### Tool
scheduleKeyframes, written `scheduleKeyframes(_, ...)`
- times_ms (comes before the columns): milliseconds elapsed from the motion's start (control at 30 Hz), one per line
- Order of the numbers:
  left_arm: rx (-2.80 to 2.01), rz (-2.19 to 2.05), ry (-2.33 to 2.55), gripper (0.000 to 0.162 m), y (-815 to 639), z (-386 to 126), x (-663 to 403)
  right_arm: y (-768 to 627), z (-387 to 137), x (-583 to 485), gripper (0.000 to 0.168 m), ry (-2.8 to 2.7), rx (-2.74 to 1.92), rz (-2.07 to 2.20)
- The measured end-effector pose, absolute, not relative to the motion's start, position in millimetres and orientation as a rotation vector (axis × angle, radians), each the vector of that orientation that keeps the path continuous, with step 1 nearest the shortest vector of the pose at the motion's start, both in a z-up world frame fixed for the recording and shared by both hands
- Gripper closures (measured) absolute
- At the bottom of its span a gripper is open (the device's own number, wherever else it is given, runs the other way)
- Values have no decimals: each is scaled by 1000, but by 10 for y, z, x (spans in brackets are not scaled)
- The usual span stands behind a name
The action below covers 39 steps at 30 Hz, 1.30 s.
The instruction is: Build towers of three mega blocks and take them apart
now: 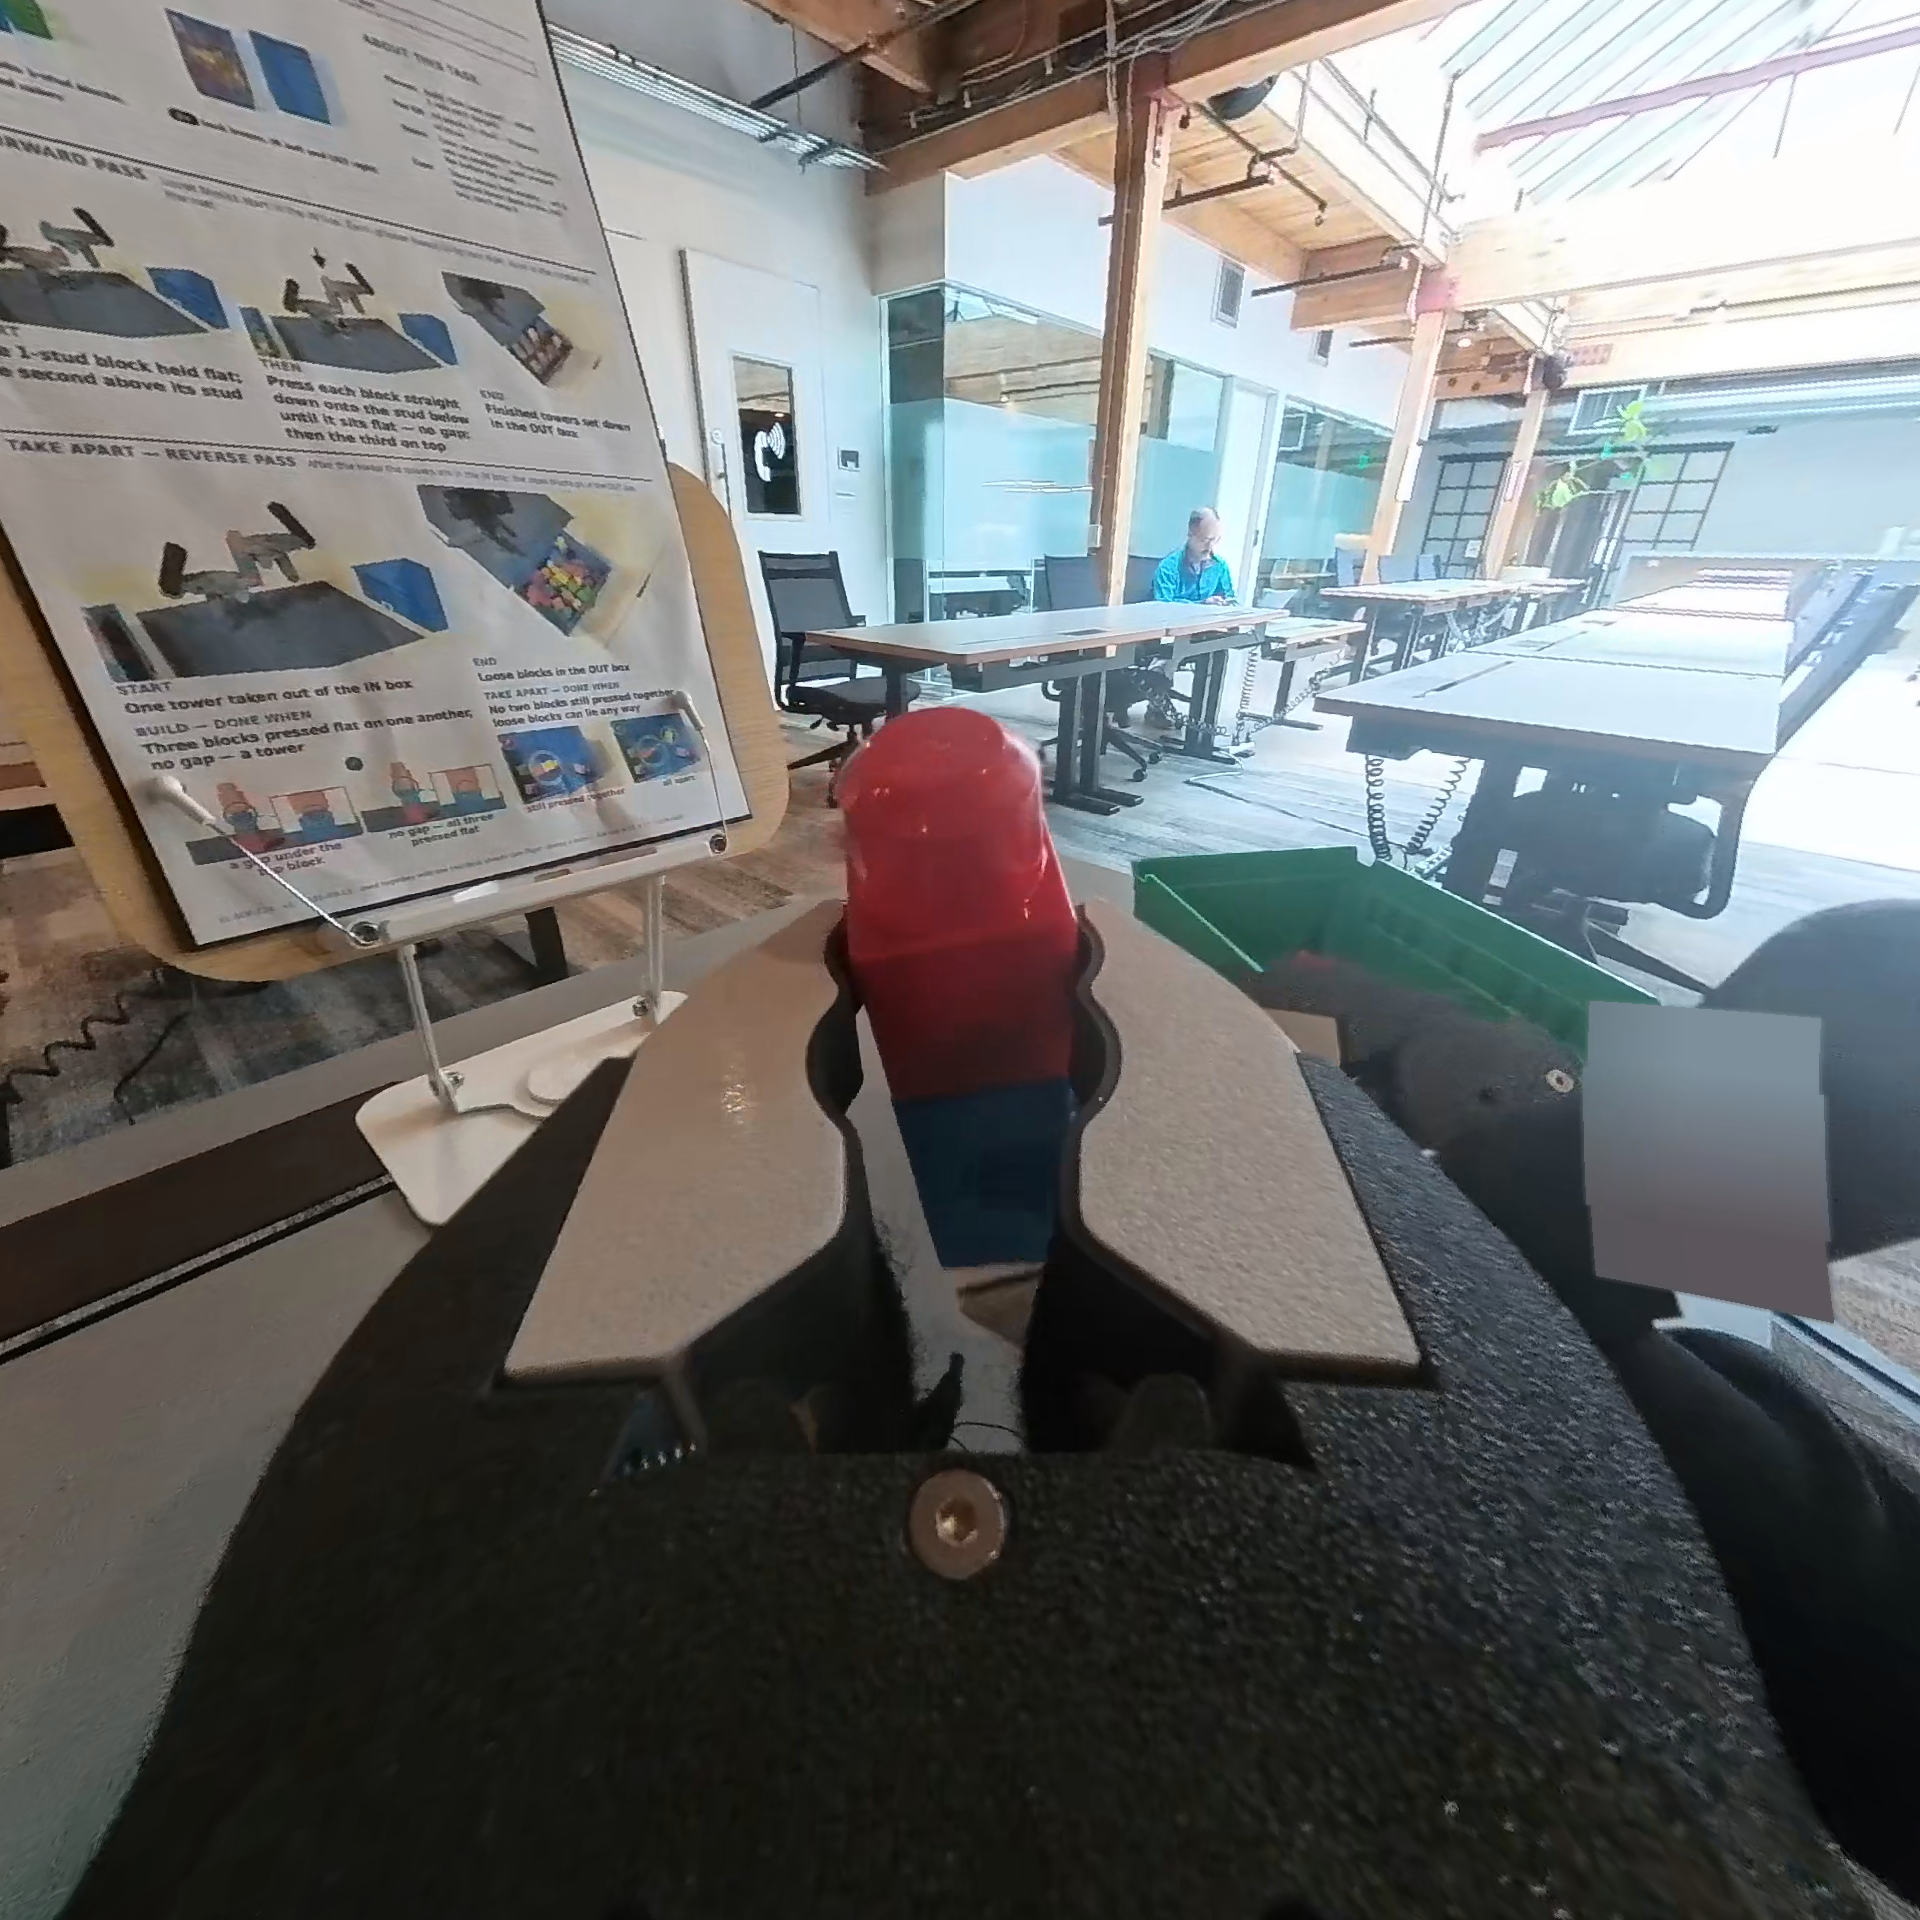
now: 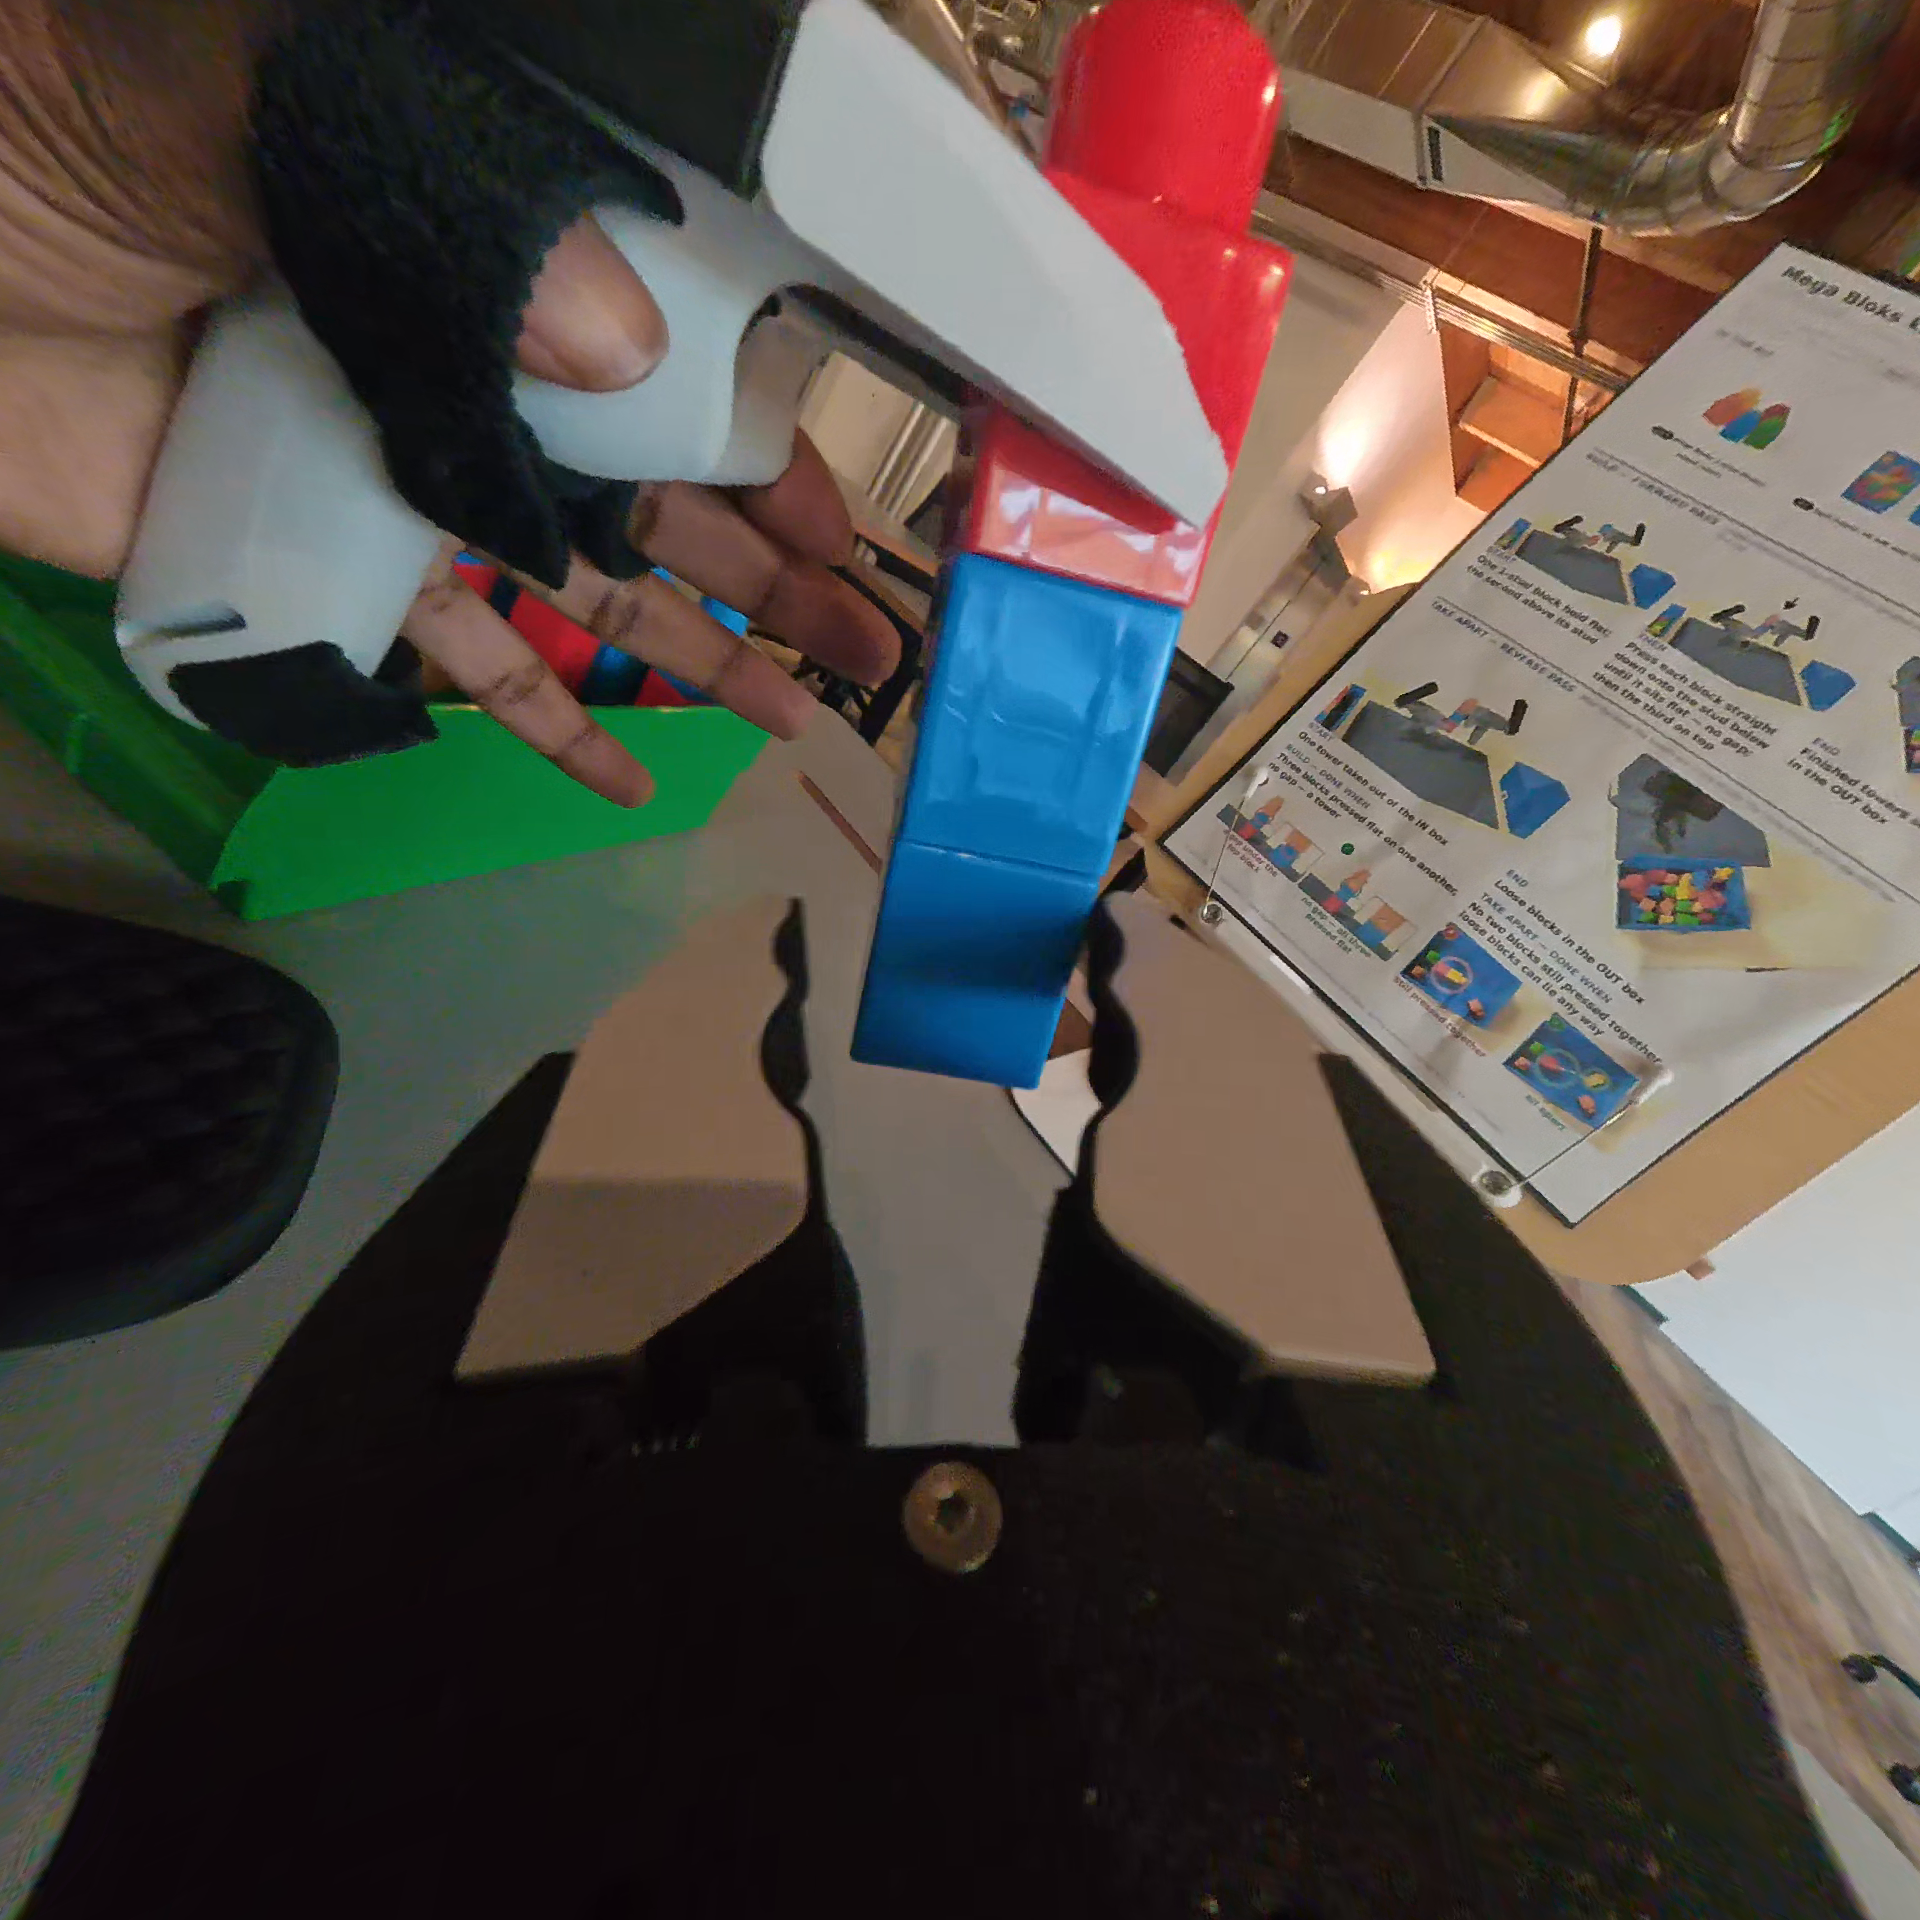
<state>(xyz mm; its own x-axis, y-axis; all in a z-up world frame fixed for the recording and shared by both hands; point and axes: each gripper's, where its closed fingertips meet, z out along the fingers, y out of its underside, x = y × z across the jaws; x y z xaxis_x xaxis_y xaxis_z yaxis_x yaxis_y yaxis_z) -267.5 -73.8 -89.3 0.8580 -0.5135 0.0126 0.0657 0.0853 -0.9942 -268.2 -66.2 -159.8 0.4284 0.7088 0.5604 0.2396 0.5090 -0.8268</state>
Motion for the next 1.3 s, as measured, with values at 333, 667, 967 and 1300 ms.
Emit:
scheduleKeyframes(333, -1449, -340, 683, 81, -873, -1120, -2630, -659, -1807, -2408, 130, -1453, -1153, 332)
scheduleKeyframes(667, -1379, 161, 1321, 66, -932, -1575, -2582, -589, -1887, -2041, 131, -1917, -1105, 59)
scheduleKeyframes(967, -1306, 222, 1489, 80, -744, -1783, -2356, -647, -1892, -2044, 131, -2002, -1046, -33)
scheduleKeyframes(1300, -1301, 341, 1568, 95, -665, -1950, -2307, -649, -1965, -2054, 131, -2042, -1040, -76)
